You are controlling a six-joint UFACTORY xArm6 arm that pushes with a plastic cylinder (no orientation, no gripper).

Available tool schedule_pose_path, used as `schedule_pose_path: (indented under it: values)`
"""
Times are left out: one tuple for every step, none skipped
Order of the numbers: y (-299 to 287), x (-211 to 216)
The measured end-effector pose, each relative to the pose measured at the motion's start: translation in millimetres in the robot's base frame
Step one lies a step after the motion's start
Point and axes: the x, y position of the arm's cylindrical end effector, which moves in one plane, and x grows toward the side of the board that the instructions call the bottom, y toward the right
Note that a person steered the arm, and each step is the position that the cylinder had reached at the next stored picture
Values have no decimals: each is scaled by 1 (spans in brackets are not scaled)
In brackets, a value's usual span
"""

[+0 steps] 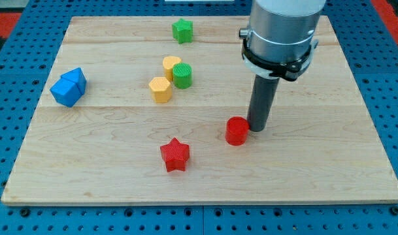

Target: Keep red circle on top right of red star

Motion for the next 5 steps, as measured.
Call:
schedule_pose_path:
  values:
    - [3,-11]
    - [-7,7]
    - [-32,17]
    - [-40,4]
    - [-41,13]
